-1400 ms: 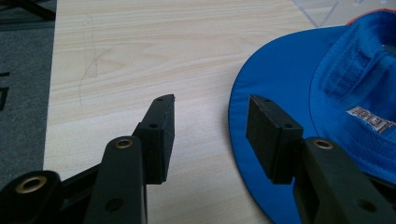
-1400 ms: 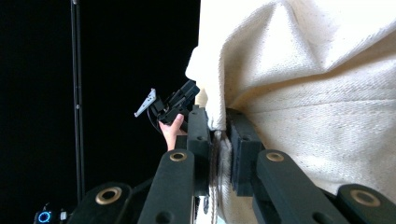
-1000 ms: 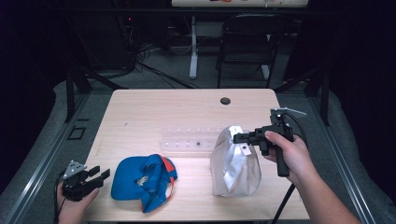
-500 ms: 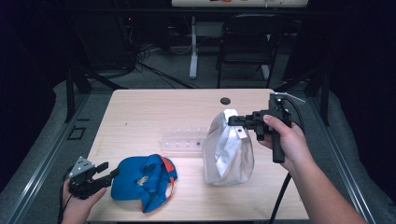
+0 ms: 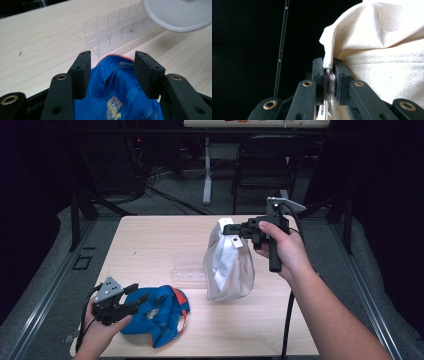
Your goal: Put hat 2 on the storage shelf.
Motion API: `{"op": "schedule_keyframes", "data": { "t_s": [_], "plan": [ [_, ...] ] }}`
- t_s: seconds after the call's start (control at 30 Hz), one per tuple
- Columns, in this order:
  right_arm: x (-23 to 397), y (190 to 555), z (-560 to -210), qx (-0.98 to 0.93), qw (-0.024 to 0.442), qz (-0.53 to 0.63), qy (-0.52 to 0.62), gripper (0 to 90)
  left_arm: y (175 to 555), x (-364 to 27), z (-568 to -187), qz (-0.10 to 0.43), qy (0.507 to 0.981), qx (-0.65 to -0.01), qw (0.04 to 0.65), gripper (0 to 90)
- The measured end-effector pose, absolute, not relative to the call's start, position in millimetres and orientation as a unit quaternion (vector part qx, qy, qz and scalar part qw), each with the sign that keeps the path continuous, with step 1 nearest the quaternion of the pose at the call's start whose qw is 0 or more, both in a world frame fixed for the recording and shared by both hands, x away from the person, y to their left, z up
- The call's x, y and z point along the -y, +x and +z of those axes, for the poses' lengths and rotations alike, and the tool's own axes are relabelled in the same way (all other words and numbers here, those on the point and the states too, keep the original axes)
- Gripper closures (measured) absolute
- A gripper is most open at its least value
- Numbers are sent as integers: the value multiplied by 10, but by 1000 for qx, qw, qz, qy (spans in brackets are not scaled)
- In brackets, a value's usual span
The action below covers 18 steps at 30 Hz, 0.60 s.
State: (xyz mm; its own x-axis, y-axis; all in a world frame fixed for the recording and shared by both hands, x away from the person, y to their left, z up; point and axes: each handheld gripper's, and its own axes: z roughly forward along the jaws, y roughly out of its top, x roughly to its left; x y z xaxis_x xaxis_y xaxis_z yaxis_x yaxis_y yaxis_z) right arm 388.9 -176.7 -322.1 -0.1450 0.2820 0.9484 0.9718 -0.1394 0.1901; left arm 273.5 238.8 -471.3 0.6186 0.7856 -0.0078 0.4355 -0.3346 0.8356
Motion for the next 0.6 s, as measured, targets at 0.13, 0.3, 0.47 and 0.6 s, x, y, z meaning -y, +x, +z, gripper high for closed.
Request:
{"op": "schedule_keyframes", "data": {
  "t_s": [0.13,0.3,0.47,0.6],
  "plan": [
    [1636,3975,-3161,560,343,-512,-554,813,2779,-2255,-4632,206,796,-370,432,497],
    [1467,4086,-3122,559,344,-513,-553,813,2821,-2095,-4558,206,803,-352,435,509],
    [1339,4184,-3106,553,344,-517,-556,813,2866,-1939,-4504,205,810,-336,435,515],
    [1266,4256,-3099,549,343,-517,-560,813,2898,-1811,-4464,204,815,-325,434,515]
  ]
}}
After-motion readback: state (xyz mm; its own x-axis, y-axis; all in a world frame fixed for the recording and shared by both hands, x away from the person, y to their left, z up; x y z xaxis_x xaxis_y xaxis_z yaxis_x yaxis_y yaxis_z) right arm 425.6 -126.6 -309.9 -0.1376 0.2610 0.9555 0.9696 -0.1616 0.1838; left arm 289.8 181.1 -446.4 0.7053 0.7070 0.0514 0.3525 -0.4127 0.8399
